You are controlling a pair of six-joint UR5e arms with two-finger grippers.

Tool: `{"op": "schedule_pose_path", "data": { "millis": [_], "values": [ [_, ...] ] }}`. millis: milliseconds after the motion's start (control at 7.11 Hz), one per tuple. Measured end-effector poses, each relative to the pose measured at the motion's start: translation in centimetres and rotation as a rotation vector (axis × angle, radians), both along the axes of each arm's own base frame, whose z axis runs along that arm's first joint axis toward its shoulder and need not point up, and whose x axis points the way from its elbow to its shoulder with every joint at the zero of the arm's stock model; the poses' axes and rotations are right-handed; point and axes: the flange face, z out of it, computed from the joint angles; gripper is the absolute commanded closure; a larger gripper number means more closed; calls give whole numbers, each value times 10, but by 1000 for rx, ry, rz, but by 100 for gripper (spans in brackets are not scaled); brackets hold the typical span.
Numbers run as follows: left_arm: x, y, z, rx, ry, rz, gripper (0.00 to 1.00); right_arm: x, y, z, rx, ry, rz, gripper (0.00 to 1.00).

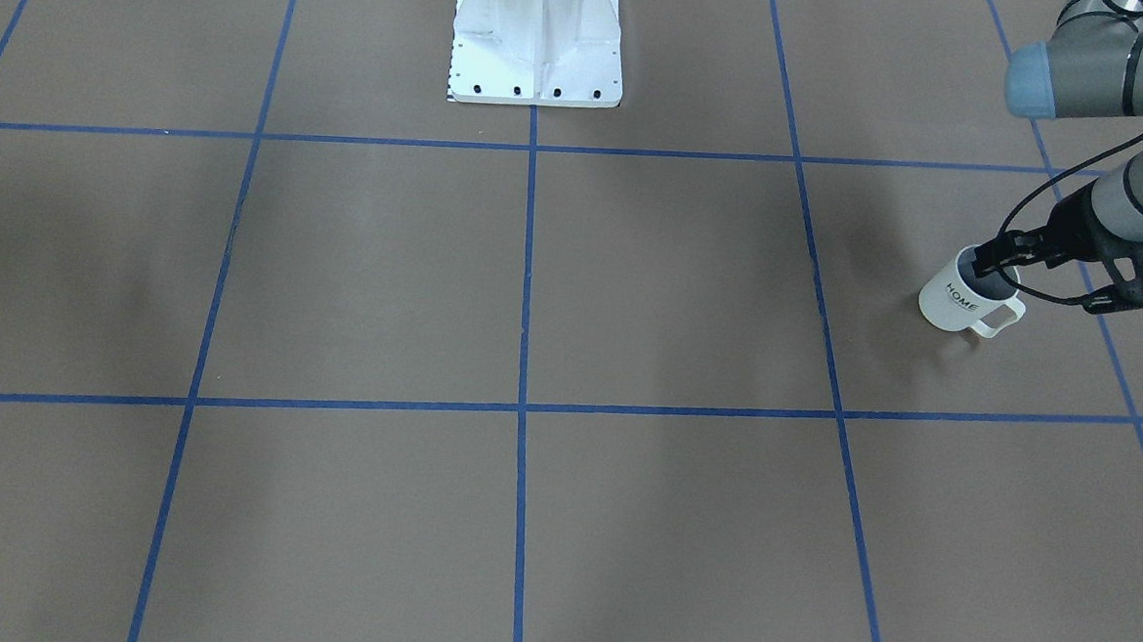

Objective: Left arm hands cup to right arm to dump lemon

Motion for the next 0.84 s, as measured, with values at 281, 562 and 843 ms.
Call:
{"op": "schedule_pose_path", "data": {
  "millis": [281, 562, 843],
  "values": [
    [-41, 3, -29, 101, 21, -33, 0, 36, 3, 22, -32, -8, 2, 0],
    [-92, -3, -28, 180, 19, -52, 0, 97, 28, 86, -51, -12, -24, 0],
    [-112, -8, -16, 178, -13, -87, 0, 156, 85, 158, -106, -55, -10, 0]
  ]
}}
